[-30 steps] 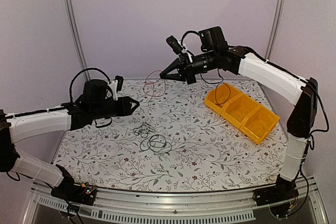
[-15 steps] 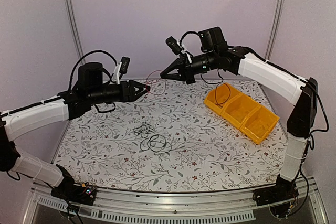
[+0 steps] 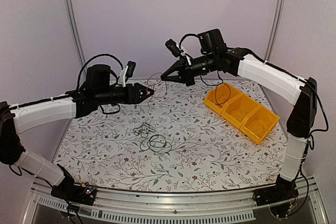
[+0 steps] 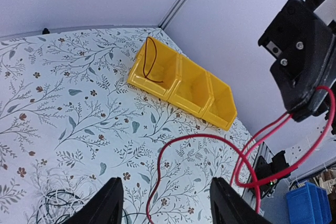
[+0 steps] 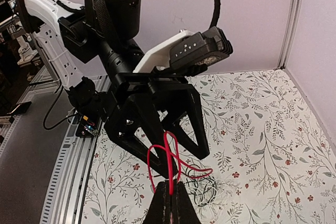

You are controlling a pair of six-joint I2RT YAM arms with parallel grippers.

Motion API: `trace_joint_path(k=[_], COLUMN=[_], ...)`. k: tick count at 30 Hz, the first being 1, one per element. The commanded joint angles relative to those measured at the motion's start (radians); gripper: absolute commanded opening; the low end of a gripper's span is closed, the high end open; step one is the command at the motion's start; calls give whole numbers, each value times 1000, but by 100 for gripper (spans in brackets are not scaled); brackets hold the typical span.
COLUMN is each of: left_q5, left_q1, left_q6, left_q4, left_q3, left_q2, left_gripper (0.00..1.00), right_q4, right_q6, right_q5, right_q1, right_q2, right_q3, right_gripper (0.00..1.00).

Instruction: Untangle the cables

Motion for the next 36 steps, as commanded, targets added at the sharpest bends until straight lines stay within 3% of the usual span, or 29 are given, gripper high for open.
trace_joint_path(k=[1,6,11,17,22,29,33,36], left_q5=[-14,25,63,70,-57,-234,-314,-340], left_q1=[8,8,8,9,21,118,161,176], left_q6=[-12,-22,-36,-66,-68,-142,-193,-204], left_q4=[3,53,104,149,97,-12,-62,-55], left_q3=[12,13,19,16,-24,-179,-259,-292], left_q2=[54,111,154,171,109,-79,-189,-250], left_gripper=[56,49,36,0,0,0,0,0], right_q4=[11,10,10,11,16,36,69,88], right_q6=[10,10,11,12,20,41,40,37], right_q5=[-5,-7,-5,6,48,135,359,443], right_q1=[2,2,2,2,-4,-69,-86,-97], right_q2=[-6,-8,-13,-18,-35,-90,-127,-143], right_q3=[-3,-4,-1,-2,-5,-47,-106,-145], right_gripper=[0,0,0,0,0,3,6,6])
